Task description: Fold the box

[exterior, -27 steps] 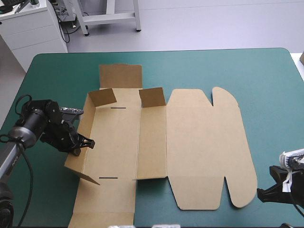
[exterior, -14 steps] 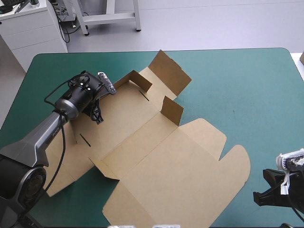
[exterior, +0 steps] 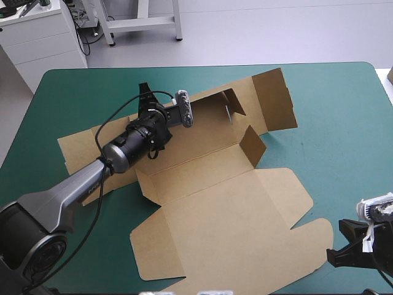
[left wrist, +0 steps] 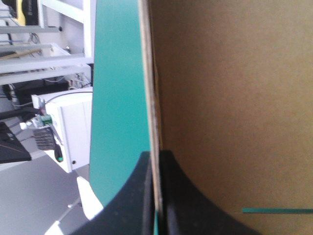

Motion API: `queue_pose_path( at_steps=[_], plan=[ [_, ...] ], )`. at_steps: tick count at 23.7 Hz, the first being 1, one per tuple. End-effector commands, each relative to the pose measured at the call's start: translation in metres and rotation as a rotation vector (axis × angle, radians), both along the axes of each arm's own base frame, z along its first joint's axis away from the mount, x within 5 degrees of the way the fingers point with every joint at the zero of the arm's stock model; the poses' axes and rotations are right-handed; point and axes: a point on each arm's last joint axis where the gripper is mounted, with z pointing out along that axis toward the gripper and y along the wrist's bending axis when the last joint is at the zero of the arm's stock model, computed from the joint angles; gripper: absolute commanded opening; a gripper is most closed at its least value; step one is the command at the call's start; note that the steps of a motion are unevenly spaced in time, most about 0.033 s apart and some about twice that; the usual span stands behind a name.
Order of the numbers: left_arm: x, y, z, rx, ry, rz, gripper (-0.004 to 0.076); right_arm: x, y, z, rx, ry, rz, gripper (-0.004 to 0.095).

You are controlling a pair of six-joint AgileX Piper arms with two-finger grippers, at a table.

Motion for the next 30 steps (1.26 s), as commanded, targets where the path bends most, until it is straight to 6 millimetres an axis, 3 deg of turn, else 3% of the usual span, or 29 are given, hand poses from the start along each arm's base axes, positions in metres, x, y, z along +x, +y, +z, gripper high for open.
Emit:
queue_pose_path(
  at_steps=[1, 8, 11, 16, 20, 25, 30],
  plan=[
    [-0.021, -0.012, 0.020, -0.009, -0.160, -0.092, -0.0032, 0.003, 0.003, 0.009, 0.034, -0.054, 0.007, -0.0018],
    [-0.062, -0.023, 0.008, 0.014, -0.405, -0.198, -0.0032, 0.002, 0.006, 0.009, 0.066, -0.043, 0.026, -0.0018],
    [-0.090, -0.026, -0.002, 0.032, -0.532, -0.280, -0.0032, 0.002, 0.006, 0.010, 0.072, -0.042, 0.021, -0.0018],
    [-0.115, -0.028, -0.018, 0.075, -0.533, -0.283, -0.0032, 0.002, 0.006, 0.010, 0.084, -0.040, 0.009, -0.0018],
    [-0.139, -0.045, -0.017, 0.053, -0.551, -0.353, -0.0032, 0.002, 0.005, 0.010, 0.089, -0.039, 0.000, -0.0018],
    [-0.149, -0.048, -0.017, -0.009, -0.497, -0.474, -0.0032, 0.002, 0.005, 0.010, 0.095, -0.036, -0.004, -0.0018],
    [-0.151, -0.037, -0.013, 0.017, -0.521, -0.452, -0.0032, 0.002, 0.005, 0.010, 0.095, -0.036, -0.004, -0.0018]
  ],
)
